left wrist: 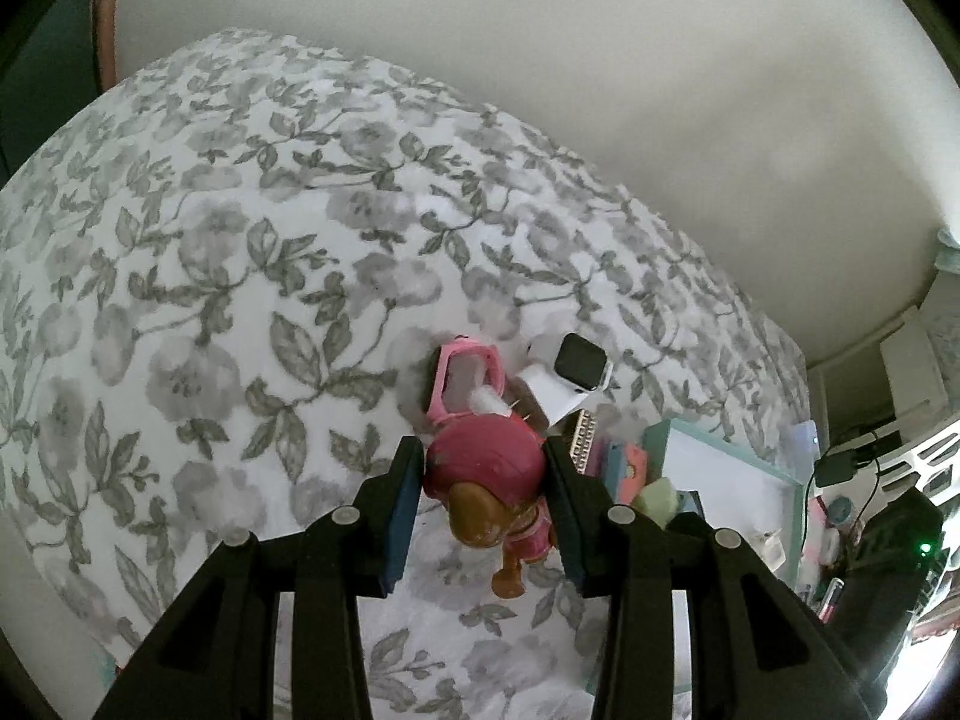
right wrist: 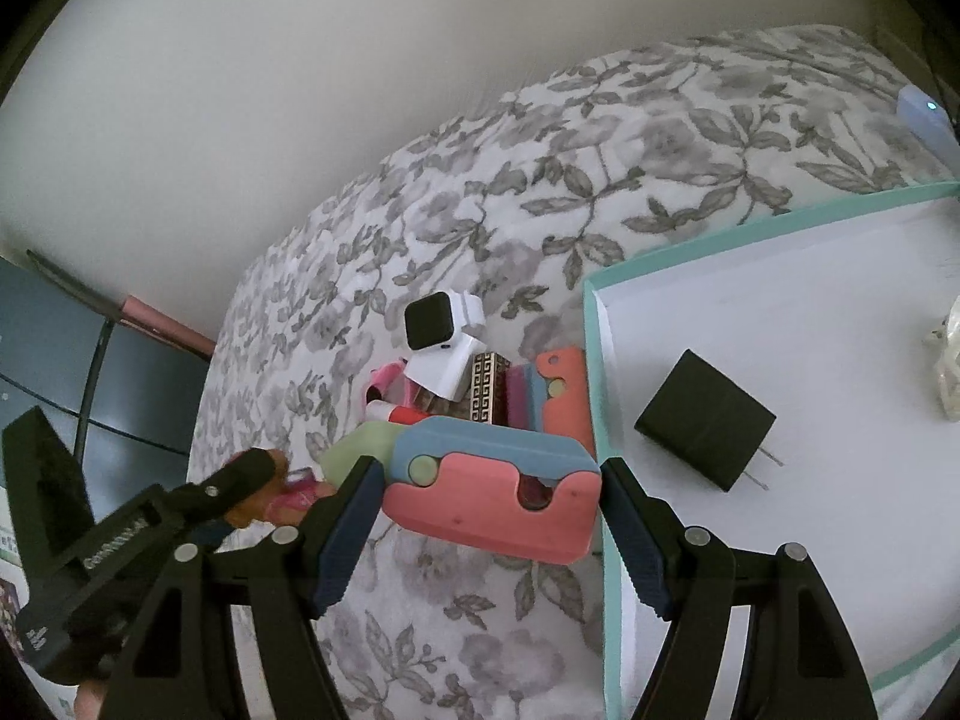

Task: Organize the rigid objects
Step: 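Carry the slider toy and the doll over the tray with both grippers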

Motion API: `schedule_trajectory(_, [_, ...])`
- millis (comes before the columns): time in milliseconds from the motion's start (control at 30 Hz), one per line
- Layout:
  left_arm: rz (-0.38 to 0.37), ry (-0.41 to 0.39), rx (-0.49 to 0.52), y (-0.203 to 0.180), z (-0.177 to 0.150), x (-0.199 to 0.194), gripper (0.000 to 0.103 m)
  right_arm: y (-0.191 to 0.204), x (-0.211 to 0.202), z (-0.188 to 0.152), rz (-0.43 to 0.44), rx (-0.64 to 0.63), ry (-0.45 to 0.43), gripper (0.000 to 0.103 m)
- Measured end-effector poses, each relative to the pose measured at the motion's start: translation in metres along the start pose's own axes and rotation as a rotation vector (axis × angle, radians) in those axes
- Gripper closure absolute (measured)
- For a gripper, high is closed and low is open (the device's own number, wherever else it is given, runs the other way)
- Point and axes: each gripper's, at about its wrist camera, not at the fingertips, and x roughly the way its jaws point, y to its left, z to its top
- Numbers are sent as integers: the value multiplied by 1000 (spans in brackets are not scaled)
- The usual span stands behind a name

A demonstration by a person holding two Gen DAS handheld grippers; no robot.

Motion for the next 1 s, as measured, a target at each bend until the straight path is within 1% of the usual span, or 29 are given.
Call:
schedule_trajectory(167, [-22,-8,31,-11,-2,-1,61,-7,-7,3,-13,19,-21,27])
schedule_trajectory(267, [-36,-19,62,-23,-4,-3,61,-17,-16,6,-37,41,-45,27])
schedule_trajectory(333, [-51,-20,85,-32,-7,-4,61,-23,-22,8,-72,50,-63,27])
schedule_trajectory(467, [-129,1,108,-52,-14,1,61,-43,-32,11,-147,82,-81,27])
schedule_trajectory(600, [-136,10,179,-79,-24,6,61,-65,-39,14,-186,125,-79,27])
schedule_trajectory(667, [-157,23,202,-90,-30,9,61,-76,-43,14,-202,149,-82,27])
schedule_trajectory(767, [-188,47,240,-106,-40,14,61,-92,-50,14,-249,186,-97,27])
schedule_trajectory(1000, [-184,88,338,-139,-62,28,61,-127,-65,11,-349,250,-103,27])
